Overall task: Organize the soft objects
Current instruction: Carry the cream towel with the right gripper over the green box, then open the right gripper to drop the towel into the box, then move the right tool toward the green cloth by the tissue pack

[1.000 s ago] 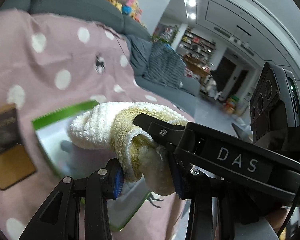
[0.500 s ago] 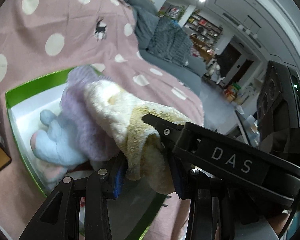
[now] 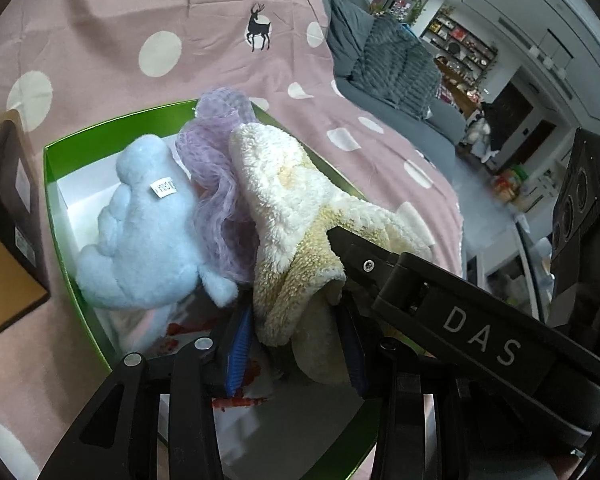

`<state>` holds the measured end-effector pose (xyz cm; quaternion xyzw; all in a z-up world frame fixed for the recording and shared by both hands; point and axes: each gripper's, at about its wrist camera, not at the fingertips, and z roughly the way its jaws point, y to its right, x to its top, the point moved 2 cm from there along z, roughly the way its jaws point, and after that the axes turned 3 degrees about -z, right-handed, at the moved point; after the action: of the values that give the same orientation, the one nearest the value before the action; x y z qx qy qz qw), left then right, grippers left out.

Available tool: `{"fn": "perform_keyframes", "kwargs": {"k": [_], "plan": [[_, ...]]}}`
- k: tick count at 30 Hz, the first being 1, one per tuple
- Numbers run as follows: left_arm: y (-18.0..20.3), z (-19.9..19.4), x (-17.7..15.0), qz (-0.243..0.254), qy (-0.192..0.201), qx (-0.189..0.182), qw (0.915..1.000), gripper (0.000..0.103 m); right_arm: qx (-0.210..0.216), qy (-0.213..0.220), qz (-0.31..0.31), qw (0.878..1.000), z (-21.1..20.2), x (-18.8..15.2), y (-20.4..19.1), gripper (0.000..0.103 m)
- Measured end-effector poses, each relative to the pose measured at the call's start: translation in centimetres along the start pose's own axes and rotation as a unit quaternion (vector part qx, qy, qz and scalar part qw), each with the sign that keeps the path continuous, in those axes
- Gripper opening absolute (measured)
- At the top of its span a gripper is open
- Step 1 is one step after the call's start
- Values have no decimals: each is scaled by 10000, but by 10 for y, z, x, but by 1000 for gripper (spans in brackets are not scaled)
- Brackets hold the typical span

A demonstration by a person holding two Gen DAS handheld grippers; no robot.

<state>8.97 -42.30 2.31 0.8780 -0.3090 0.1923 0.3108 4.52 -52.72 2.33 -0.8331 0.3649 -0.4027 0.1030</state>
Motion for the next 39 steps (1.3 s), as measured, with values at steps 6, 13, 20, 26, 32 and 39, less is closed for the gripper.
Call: {"fn": "perform_keyframes", "kwargs": {"k": [6,13,20,26,32,39], "plan": [[1,-12,-2,59,-44,156,9999,54,-7,-20,-98,9999,-4,-2,0,62],[-8,-60,2,-101,452,193,9987,80,301,526,-123,9981,-43,1,-5,90],[-22,-122,-14,-181,907,615,9938,92,266,878,-560,9942,-80,-9,-27,100],[-61,-188,-45,-846,1424,996,9812,94,396,892,-1015,9900,-99,-29,-52,102],[-109,-252,-91,-1443,1834,1728,9569,94,593,710,-1606,9827,-109,-55,-97,102],[-171,-314,-149,-2250,2185,2337,9203,94,846,455,-2349,9672,-111,-91,-170,102]]}}
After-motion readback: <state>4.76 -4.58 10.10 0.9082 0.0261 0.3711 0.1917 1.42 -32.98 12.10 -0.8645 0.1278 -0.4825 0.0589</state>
